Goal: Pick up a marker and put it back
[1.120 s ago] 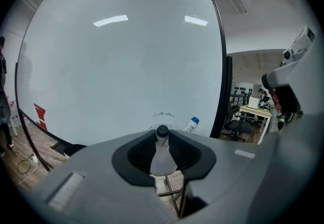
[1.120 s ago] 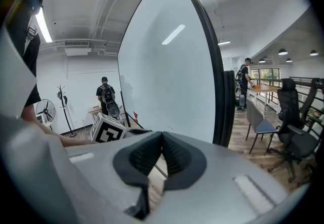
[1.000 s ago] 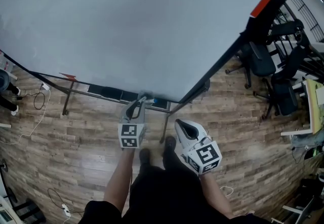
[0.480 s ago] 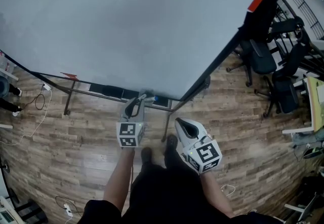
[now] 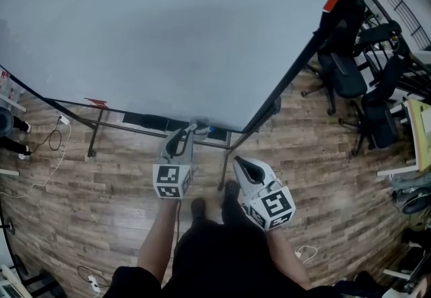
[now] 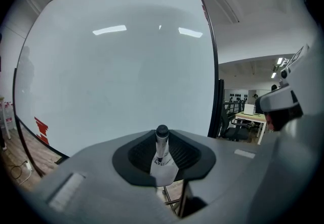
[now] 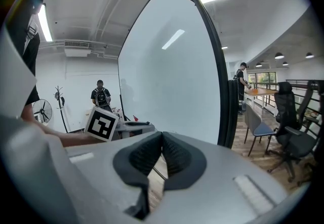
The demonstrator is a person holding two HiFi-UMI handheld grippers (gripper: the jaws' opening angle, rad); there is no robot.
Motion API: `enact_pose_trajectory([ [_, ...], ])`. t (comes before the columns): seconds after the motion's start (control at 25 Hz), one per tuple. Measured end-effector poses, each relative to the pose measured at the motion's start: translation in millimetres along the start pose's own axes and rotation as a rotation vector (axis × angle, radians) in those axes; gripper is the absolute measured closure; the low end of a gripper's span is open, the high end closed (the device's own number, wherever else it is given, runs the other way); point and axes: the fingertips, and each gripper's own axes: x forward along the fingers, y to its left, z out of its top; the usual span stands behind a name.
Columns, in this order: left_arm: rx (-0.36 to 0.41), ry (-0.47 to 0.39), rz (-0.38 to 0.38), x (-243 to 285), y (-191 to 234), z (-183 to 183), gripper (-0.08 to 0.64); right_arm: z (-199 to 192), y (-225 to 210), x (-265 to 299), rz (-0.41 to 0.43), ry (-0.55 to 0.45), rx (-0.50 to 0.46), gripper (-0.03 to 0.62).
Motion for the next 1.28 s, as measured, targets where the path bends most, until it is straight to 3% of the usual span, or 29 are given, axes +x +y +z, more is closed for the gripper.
enact_pose_trajectory([
  [0.72,0.028,-0.104,-0.132,-65,-12,40,0.476,-8,53,-25,-0.094,-0.068,0.043,0.591],
  [1.28,0.045,-0.113,-0.192,-111,-30,31,0.477,-20,84,-46,-0.11,-0.115,0.059,0.591],
])
